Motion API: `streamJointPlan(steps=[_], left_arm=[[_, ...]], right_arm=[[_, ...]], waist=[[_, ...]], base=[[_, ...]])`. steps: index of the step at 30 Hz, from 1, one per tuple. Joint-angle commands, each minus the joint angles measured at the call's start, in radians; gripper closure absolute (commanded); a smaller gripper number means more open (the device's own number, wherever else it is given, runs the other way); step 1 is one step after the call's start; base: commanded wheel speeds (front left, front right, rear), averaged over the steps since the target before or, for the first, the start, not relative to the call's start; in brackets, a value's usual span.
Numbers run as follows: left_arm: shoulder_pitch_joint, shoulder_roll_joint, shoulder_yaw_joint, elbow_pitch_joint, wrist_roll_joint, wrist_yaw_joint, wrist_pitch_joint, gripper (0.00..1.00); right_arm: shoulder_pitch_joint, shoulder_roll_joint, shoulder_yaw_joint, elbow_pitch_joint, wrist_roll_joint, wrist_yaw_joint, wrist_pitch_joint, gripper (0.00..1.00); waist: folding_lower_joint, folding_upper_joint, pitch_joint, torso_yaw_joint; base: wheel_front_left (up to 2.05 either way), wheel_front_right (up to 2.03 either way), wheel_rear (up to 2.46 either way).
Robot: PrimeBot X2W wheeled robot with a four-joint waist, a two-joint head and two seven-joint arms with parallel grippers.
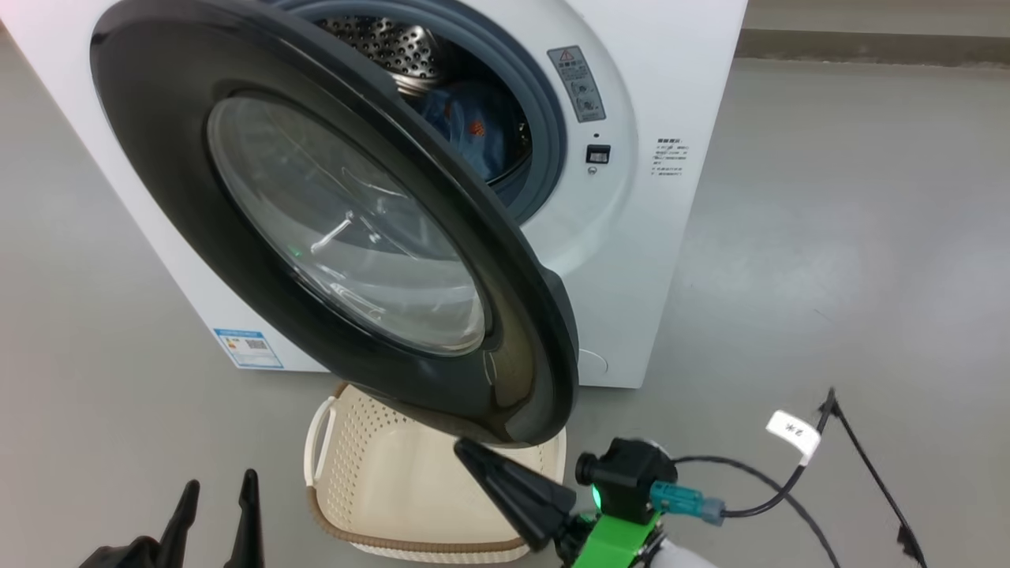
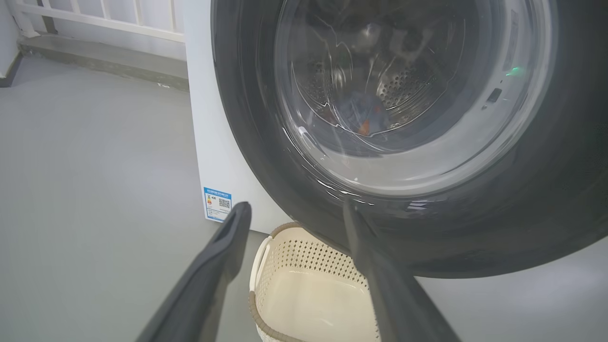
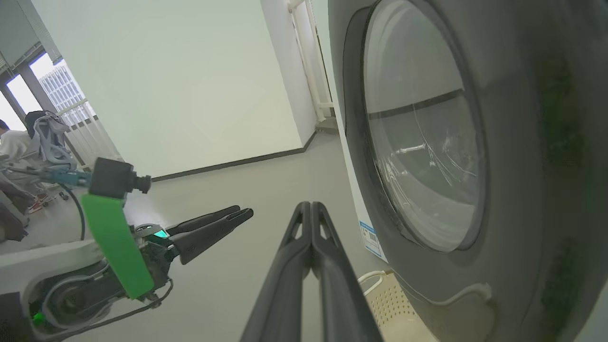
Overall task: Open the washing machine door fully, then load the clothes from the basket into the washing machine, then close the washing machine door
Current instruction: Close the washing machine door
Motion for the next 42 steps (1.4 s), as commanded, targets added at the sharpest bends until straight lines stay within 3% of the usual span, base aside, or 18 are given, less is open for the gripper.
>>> streamJointPlan(steps=[1,11,25,42], left_arm=[[-0.025,0.008,0.030,-0.021,0.003,-0.002,-0.014,0.00],[-0.046,0.007,0.020,-0.019,-0.004,-0.002,-0.014,0.00],[-0.081,0.007,-0.003,-0.030,-0.011,-0.002,-0.014,0.00],[-0.172,-0.011,-0.064,-0.074,-0.016,-0.002,-0.014,0.00]], right_arm=[[0.005,0.015,0.016,-0.004,0.017,0.003,-0.005,1.00],[-0.015,0.011,-0.036,0.110,0.023,0.003,-0.005,1.00],[-0.069,0.009,-0.203,0.119,-0.016,0.003,-0.005,1.00],[-0.214,-0.045,-0.418,0.130,-0.065,0.003,-0.005,1.00]], waist=[[0.0000,0.0000,0.005,0.003],[0.0000,0.0000,0.040,0.007],[0.0000,0.0000,0.095,0.027],[0.0000,0.0000,0.221,0.106]], base=[[0.00,0.00,0.00],[0.00,0.00,0.00],[0.00,0.00,0.00],[0.00,0.00,0.00]])
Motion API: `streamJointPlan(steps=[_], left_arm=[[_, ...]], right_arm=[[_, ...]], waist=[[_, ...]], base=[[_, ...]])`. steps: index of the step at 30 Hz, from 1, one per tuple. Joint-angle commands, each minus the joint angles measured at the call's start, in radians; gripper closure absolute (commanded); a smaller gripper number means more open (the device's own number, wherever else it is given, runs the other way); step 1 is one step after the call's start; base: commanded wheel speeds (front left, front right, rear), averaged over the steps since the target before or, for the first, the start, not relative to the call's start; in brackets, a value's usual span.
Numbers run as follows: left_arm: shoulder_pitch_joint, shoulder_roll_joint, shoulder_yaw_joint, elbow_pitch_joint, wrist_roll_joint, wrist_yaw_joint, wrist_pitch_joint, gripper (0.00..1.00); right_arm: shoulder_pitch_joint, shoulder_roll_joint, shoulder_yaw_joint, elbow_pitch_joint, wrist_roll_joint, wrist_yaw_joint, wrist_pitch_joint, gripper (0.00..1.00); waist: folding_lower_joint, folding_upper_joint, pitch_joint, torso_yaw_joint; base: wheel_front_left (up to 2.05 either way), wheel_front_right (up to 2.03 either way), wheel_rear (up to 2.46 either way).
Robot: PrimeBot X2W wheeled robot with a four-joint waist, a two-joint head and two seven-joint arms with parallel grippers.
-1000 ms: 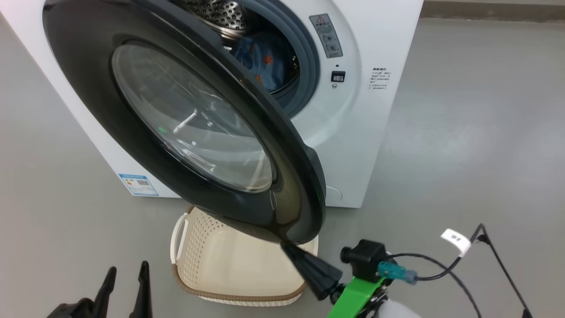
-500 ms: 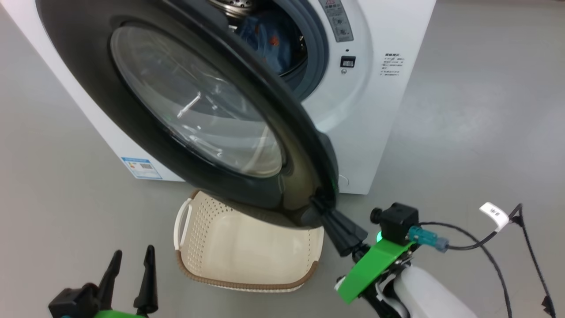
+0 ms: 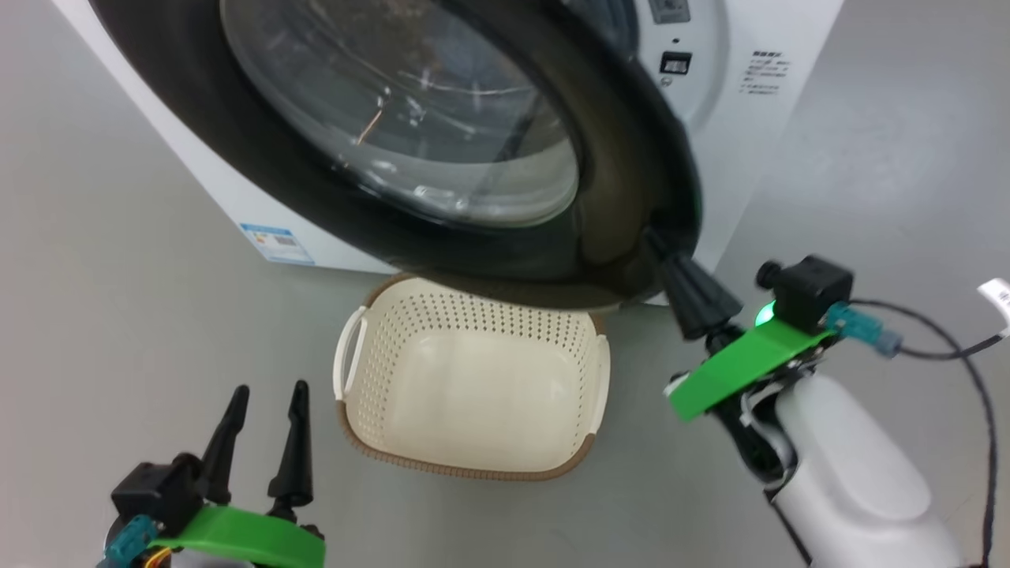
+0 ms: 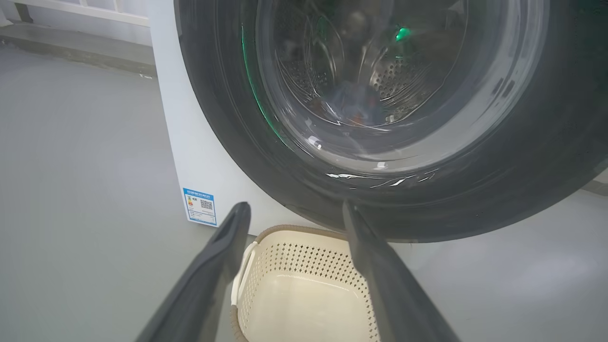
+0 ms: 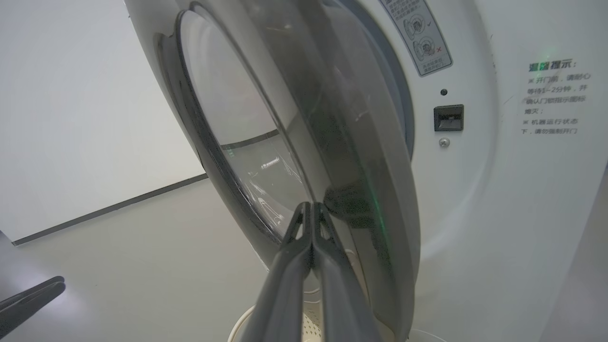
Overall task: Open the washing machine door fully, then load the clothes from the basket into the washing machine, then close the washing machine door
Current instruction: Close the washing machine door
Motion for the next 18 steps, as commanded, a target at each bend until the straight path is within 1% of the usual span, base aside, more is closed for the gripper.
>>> streamJointPlan(steps=[1,10,18], left_arm=[[-0.039,0.010,0.023,-0.031,-0.007,-0.002,-0.010,0.00],[-0.089,0.001,0.000,-0.048,-0.017,-0.002,-0.010,0.00],[-0.117,-0.003,-0.007,-0.056,-0.021,-0.002,-0.010,0.00]], right_arm=[[-0.045,0.000,-0.016,-0.018,-0.011,0.001,-0.005,1.00],[-0.177,-0.036,-0.103,0.026,-0.031,0.001,-0.005,1.00],[-0.269,-0.052,-0.147,0.055,-0.045,0.001,-0.005,1.00]], waist=[[0.0000,-0.0001,0.035,0.029],[0.0000,-0.0001,0.097,0.069],[0.0000,-0.0001,0.137,0.087]], base=[[0.00,0.00,0.00],[0.00,0.00,0.00],[0.00,0.00,0.00]])
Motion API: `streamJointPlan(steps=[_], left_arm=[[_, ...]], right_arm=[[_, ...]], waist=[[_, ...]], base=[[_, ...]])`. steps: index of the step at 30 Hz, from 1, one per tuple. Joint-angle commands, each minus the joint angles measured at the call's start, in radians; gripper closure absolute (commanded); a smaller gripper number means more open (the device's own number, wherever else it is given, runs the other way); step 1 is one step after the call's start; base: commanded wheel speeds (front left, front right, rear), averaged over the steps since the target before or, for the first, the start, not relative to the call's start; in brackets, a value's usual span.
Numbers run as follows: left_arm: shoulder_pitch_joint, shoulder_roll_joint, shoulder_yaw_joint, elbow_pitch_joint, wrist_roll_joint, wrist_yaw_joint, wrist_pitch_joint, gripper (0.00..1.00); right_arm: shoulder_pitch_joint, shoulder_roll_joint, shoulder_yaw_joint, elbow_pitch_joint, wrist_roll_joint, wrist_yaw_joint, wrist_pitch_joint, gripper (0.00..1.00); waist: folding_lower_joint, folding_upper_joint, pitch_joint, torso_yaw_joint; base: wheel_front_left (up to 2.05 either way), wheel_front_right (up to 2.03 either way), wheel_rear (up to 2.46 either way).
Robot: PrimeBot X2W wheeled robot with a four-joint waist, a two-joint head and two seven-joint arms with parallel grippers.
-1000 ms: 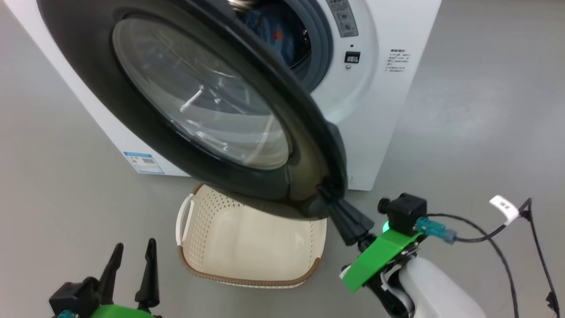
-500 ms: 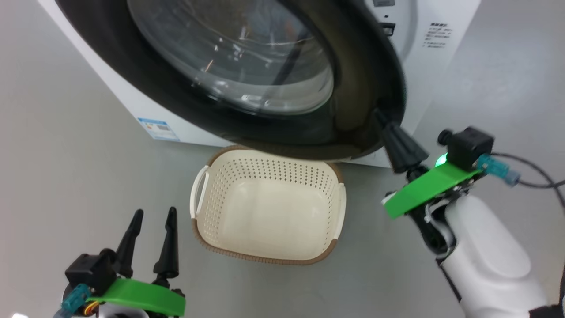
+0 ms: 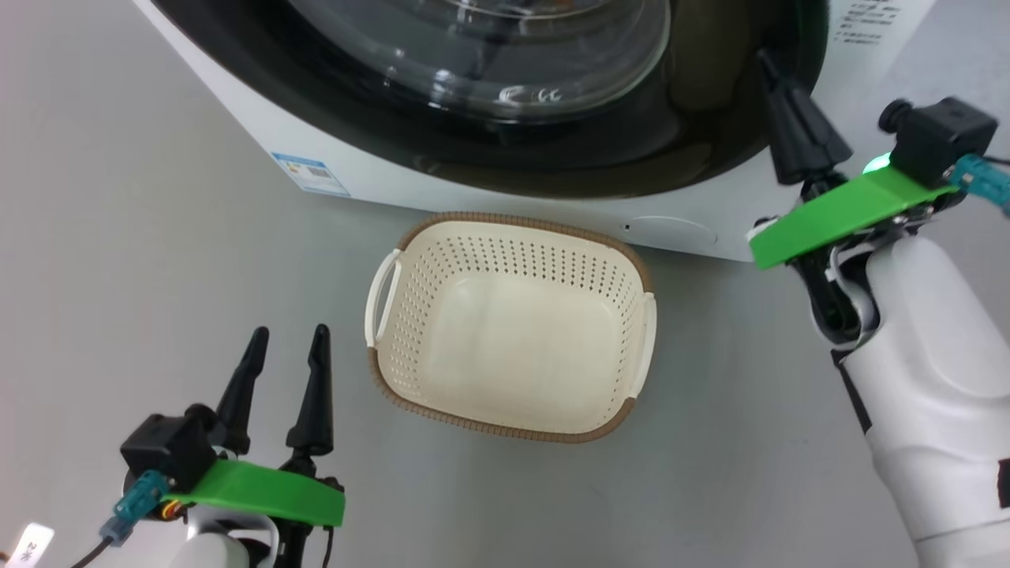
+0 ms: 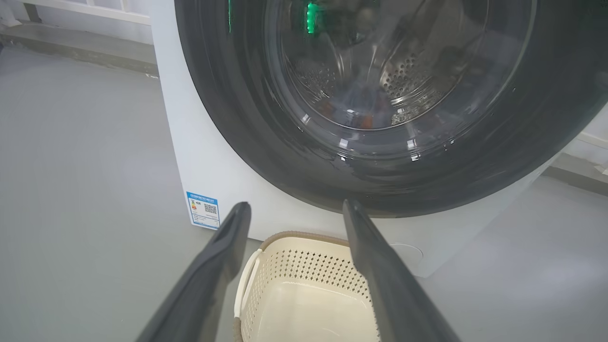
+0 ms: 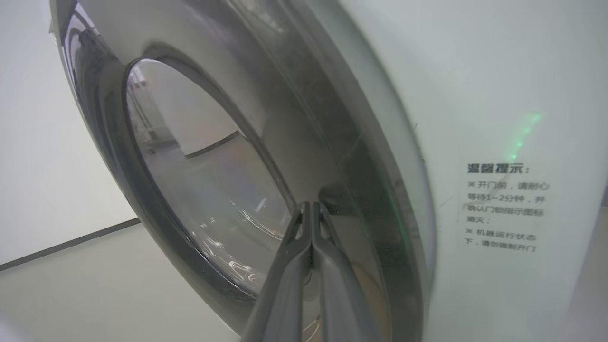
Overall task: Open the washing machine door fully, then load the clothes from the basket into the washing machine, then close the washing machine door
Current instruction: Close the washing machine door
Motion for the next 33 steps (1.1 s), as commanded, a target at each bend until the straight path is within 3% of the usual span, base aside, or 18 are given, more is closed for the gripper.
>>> streamJointPlan(steps=[1,7,14,16,19,20,21,33], left_arm=[[-0.028,0.017,0.029,-0.027,-0.012,-0.002,-0.006,0.00],[-0.050,0.014,0.023,-0.028,-0.016,-0.002,-0.006,0.00],[-0.047,0.018,0.026,-0.010,-0.015,-0.002,-0.006,0.00],[-0.039,0.022,0.028,-0.002,-0.014,-0.002,-0.006,0.00],[-0.026,0.030,0.030,0.009,-0.013,-0.002,-0.006,0.00],[-0.022,0.033,0.030,0.013,-0.013,-0.002,-0.006,0.00],[-0.018,0.036,0.030,0.018,-0.014,-0.002,-0.006,0.00],[0.029,0.093,0.038,0.072,-0.035,-0.002,-0.006,0.00]], right_arm=[[-0.027,0.006,-0.002,-0.021,-0.016,0.001,-0.005,1.00],[-0.069,0.007,-0.032,-0.011,-0.029,0.001,-0.005,1.00],[-0.026,0.018,0.000,-0.023,-0.034,0.001,-0.005,0.97],[0.005,0.024,0.011,-0.025,-0.030,0.001,-0.005,0.87],[0.056,0.032,0.026,-0.026,-0.026,0.001,-0.005,0.47],[0.074,0.033,0.029,-0.028,-0.027,0.001,-0.005,0.16],[0.092,0.034,0.034,-0.030,-0.030,0.001,-0.005,0.00],[0.305,0.044,0.046,-0.063,-0.024,0.001,-0.005,0.00]], waist=[[0.0000,0.0000,0.018,0.011],[0.0000,0.0000,0.042,0.020],[0.0000,0.0000,0.023,0.007],[0.0000,0.0000,0.008,-0.003],[0.0000,0.0000,-0.015,-0.020],[0.0000,0.0000,-0.024,-0.025],[0.0000,0.0000,-0.032,-0.031],[0.0000,0.0000,-0.137,-0.123]], base=[[0.00,0.00,0.00],[0.00,0.00,0.00],[0.00,0.00,0.00],[0.00,0.00,0.00],[0.00,0.00,0.00],[0.00,0.00,0.00],[0.00,0.00,0.00],[0.00,0.00,0.00]])
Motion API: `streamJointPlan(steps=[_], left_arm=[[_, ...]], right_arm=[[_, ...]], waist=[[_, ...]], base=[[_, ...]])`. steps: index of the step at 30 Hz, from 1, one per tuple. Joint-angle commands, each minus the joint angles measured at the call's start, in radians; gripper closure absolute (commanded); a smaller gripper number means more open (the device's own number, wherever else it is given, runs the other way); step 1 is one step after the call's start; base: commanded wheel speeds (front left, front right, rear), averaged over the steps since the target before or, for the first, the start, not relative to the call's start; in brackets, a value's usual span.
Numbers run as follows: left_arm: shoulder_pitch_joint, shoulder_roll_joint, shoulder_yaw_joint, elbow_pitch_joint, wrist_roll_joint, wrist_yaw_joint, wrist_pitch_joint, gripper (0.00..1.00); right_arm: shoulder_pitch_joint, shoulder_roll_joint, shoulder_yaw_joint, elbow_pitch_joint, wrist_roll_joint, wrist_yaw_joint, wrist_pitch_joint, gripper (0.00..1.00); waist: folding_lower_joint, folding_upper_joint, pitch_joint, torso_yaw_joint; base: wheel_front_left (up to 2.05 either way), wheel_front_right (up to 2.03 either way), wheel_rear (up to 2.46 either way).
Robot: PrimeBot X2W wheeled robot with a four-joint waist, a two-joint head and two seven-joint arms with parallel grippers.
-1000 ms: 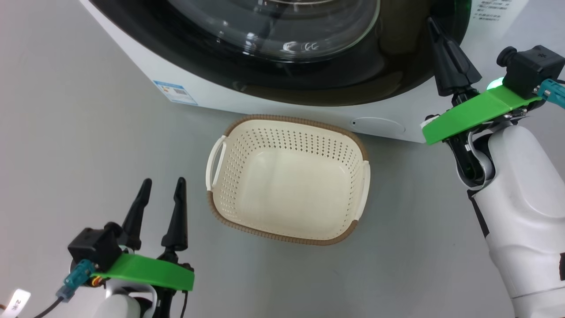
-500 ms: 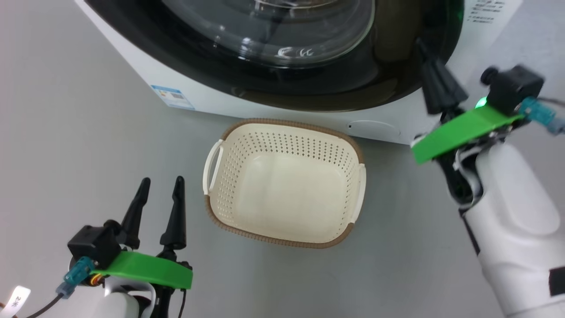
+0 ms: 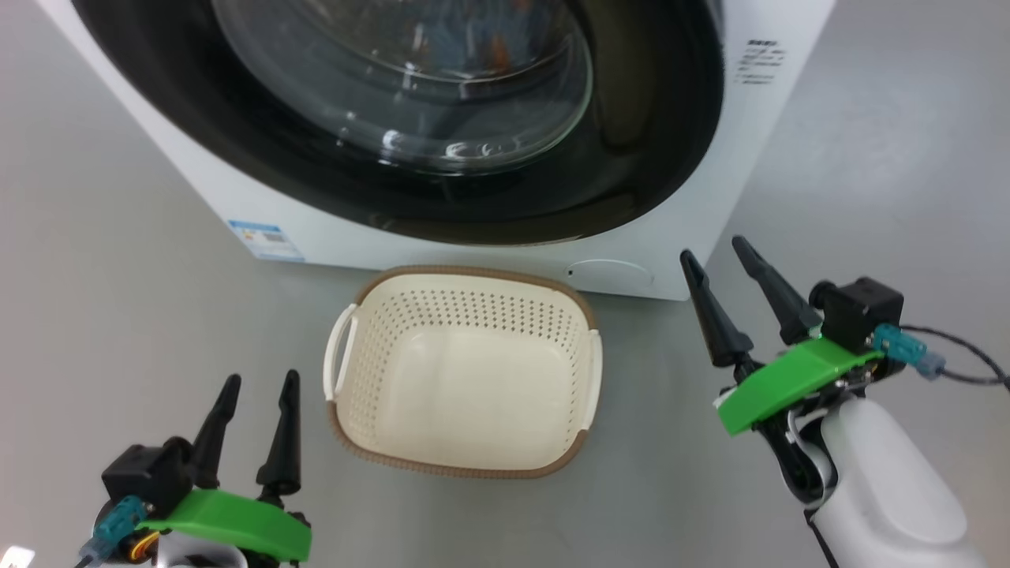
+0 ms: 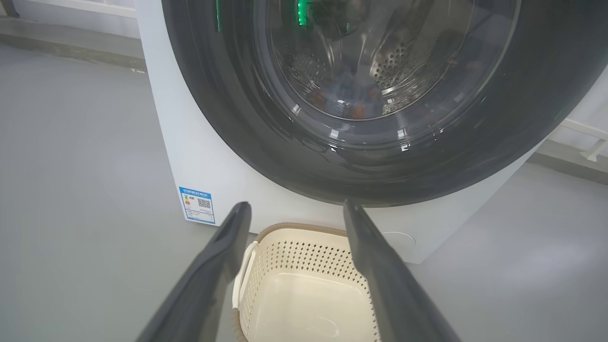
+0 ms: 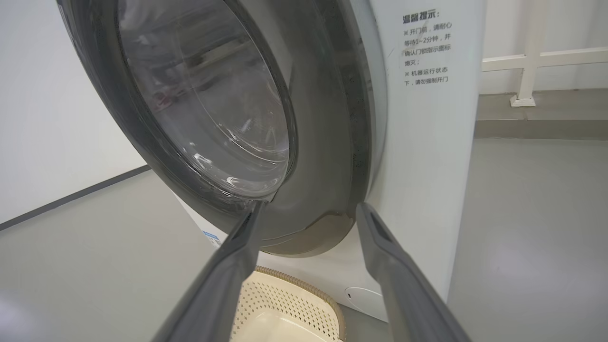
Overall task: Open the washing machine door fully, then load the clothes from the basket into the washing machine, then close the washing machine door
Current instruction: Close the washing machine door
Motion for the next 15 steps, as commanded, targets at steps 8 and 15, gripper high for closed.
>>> streamJointPlan(steps=[8,15], left_arm=[[0.033,0.060,0.036,-0.003,-0.004,-0.002,-0.006,0.00],[0.054,0.074,0.052,-0.006,0.004,-0.002,-0.006,0.00]], right_arm=[[0.102,0.016,-0.014,-0.040,0.009,-0.006,-0.005,0.00],[0.165,0.002,-0.043,-0.046,0.002,-0.006,-0.005,0.00]], waist=[[0.0000,0.0000,-0.088,-0.094],[0.0000,0.0000,-0.122,-0.147]], base=[[0.00,0.00,0.00],[0.00,0.00,0.00]])
